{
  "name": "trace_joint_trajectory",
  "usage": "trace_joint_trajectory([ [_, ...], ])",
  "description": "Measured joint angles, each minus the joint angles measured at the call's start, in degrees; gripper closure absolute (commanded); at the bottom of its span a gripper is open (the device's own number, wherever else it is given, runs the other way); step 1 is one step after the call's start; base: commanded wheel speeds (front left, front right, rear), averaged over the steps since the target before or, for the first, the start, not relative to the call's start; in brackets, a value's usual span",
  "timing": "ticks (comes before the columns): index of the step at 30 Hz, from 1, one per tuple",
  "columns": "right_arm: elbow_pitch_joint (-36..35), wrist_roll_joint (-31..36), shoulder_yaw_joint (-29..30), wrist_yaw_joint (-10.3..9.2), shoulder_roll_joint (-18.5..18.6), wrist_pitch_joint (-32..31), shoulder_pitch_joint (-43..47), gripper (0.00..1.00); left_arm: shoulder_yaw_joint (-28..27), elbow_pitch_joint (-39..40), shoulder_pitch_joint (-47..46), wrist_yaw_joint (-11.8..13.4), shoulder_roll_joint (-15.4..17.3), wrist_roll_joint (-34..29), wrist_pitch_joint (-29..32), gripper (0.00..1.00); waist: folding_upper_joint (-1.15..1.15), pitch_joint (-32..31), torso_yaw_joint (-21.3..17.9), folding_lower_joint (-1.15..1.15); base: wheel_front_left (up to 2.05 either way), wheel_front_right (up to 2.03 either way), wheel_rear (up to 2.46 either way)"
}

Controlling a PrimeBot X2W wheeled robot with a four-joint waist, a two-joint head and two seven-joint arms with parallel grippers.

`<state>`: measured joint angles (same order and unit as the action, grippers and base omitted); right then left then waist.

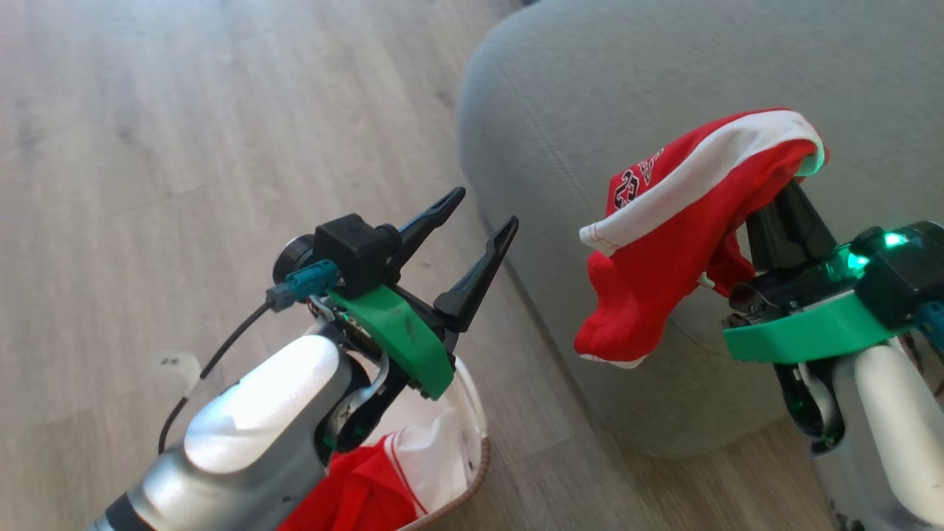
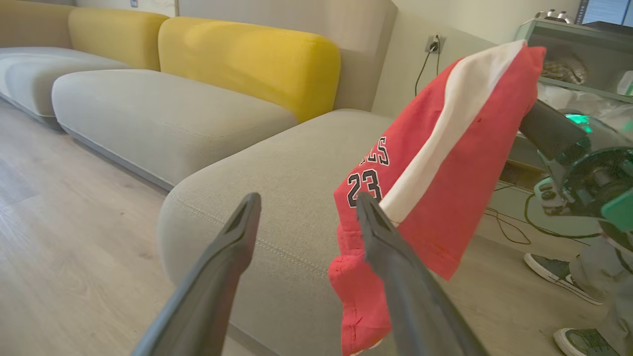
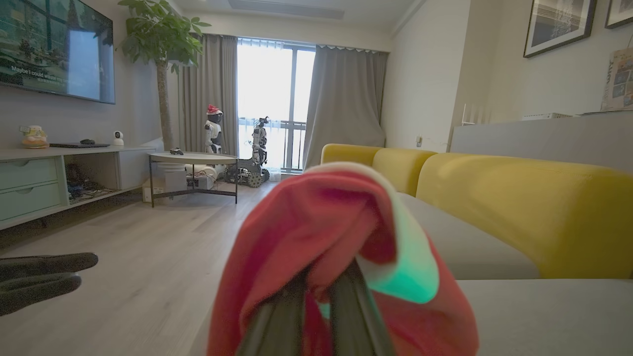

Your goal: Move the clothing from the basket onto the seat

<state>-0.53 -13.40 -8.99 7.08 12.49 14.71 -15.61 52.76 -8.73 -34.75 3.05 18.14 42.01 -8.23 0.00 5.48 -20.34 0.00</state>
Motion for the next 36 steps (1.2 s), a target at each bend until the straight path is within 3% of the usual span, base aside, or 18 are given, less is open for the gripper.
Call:
trace_joint_trajectory([
  [15,-3.19,0.32,0.78,0.0,0.0,0.0,1.48,1.0,0.25,-0.16,-0.12,0.04,0.27,0.0,-0.16,0.0,0.0,1.56,-7.04,0.0,0.0,0.0,0.0],
  [28,3.43,-4.2,-1.07,0.0,10.09,0.01,-14.72,1.0,0.75,1.04,-3.13,-0.01,1.15,-0.69,1.97,0.0,0.0,6.24,-6.22,0.0,0.0,0.0,0.0],
  [36,12.82,-8.79,-3.92,0.01,14.85,0.01,-27.13,1.0,1.14,2.09,-6.97,-0.53,1.59,-1.55,4.59,0.0,0.0,11.95,-4.33,0.0,0.0,0.0,0.0],
])
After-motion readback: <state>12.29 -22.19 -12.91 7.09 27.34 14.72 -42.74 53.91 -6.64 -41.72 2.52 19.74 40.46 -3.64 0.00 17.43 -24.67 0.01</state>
